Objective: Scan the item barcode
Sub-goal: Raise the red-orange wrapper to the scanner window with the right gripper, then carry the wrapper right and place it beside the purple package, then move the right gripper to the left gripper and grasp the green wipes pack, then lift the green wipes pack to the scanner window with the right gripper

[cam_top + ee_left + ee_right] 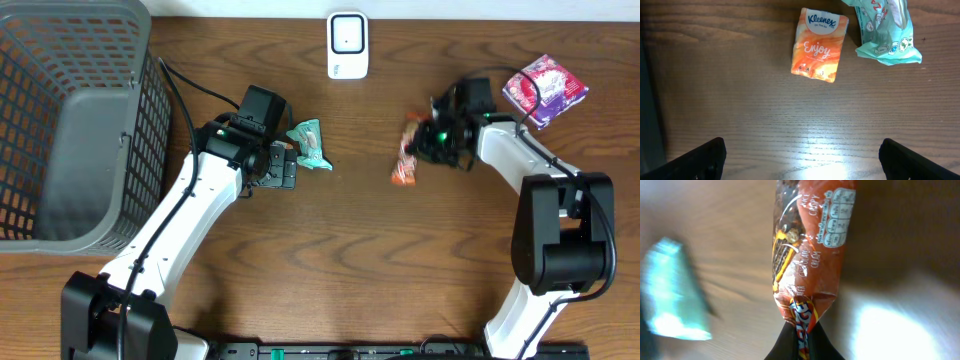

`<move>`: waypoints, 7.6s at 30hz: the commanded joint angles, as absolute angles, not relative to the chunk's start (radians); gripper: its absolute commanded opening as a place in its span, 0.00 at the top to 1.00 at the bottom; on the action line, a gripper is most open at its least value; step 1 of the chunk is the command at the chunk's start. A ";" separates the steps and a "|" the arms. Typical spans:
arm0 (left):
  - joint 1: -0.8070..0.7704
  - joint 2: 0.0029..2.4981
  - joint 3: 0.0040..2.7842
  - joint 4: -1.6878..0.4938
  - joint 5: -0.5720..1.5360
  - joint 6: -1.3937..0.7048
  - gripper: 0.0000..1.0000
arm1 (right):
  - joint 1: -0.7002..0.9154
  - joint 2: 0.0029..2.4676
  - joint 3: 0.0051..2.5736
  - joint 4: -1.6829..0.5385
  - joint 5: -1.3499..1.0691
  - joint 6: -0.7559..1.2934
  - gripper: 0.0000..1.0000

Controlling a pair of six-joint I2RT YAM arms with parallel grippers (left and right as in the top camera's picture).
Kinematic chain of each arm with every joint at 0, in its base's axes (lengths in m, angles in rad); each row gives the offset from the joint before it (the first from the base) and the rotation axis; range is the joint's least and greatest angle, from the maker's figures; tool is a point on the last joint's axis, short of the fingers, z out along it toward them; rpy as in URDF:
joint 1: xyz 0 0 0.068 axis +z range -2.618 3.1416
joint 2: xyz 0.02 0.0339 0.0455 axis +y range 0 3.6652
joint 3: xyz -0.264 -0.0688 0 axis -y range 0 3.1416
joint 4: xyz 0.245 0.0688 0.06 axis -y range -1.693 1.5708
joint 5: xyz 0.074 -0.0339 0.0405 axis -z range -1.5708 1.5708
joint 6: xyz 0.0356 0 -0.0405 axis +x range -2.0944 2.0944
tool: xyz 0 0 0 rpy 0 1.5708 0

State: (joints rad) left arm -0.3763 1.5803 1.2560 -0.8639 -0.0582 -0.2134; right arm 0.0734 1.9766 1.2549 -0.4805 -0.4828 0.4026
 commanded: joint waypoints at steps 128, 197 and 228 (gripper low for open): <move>-0.378 1.580 1.261 -0.867 -0.060 -0.223 0.02 | 0.307 2.054 1.555 -0.459 -0.522 0.429 0.04; -0.378 1.580 1.261 -0.867 -0.060 -0.223 0.02 | 0.428 2.015 1.550 -0.796 0.305 0.163 0.39; -0.378 1.580 1.261 -0.867 -0.060 -0.223 0.02 | 0.322 2.015 1.337 -0.563 0.083 0.109 0.75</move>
